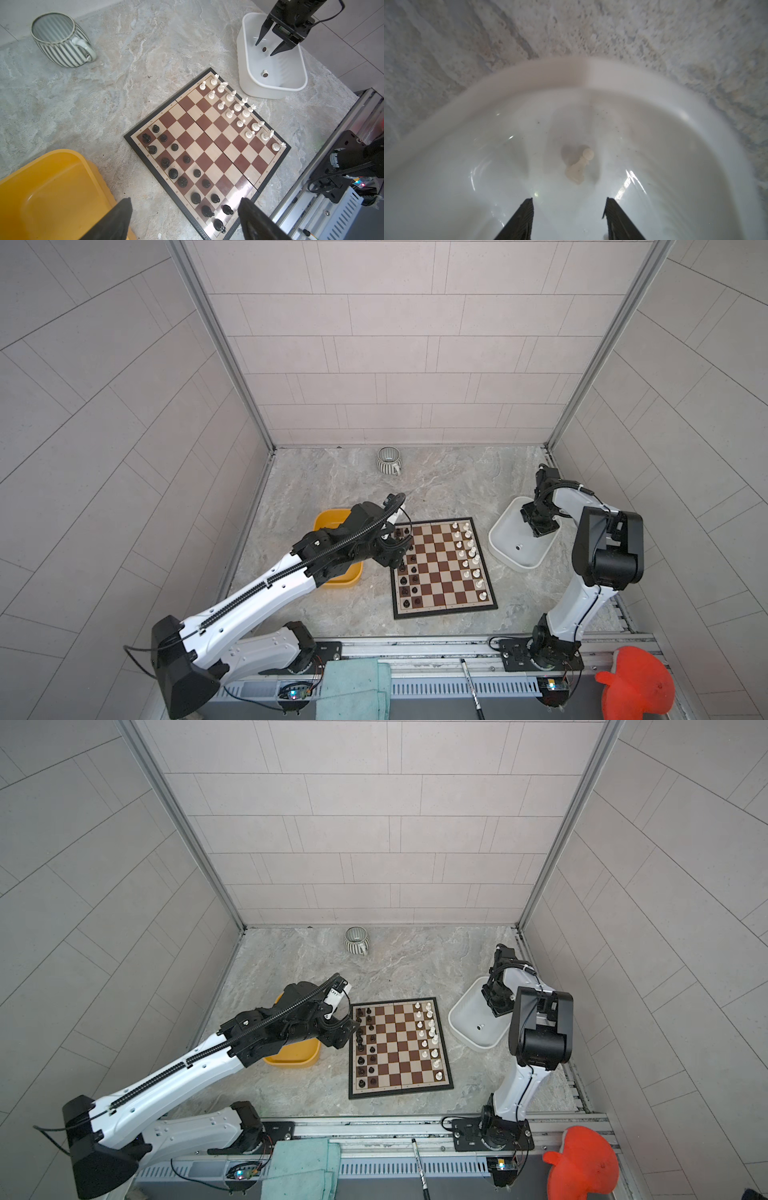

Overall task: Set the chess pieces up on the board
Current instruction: 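Lower the right gripper into the white tray and grasp a white pawn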

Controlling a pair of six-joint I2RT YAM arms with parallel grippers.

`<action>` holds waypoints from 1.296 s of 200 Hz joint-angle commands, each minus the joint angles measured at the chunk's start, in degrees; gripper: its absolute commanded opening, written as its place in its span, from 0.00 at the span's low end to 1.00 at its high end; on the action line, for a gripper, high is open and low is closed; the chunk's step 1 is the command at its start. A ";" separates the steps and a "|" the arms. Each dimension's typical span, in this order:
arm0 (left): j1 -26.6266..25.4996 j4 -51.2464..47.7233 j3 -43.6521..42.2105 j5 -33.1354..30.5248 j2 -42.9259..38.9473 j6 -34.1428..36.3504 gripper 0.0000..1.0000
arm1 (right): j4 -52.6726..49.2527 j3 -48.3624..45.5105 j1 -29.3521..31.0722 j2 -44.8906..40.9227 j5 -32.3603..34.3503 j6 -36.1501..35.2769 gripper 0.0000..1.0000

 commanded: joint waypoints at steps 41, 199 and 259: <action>-0.13 -0.37 0.24 -0.88 -0.67 0.96 0.87 | 0.08 1.43 -1.34 2.84 0.50 7.00 0.54; -0.20 0.27 -0.01 0.93 -0.34 0.61 0.87 | 4.06 -2.71 -4.33 2.86 -2.77 13.82 0.36; -0.14 0.45 -0.11 1.10 -0.41 0.38 0.87 | 5.17 -3.68 -4.41 2.24 -3.67 12.99 0.27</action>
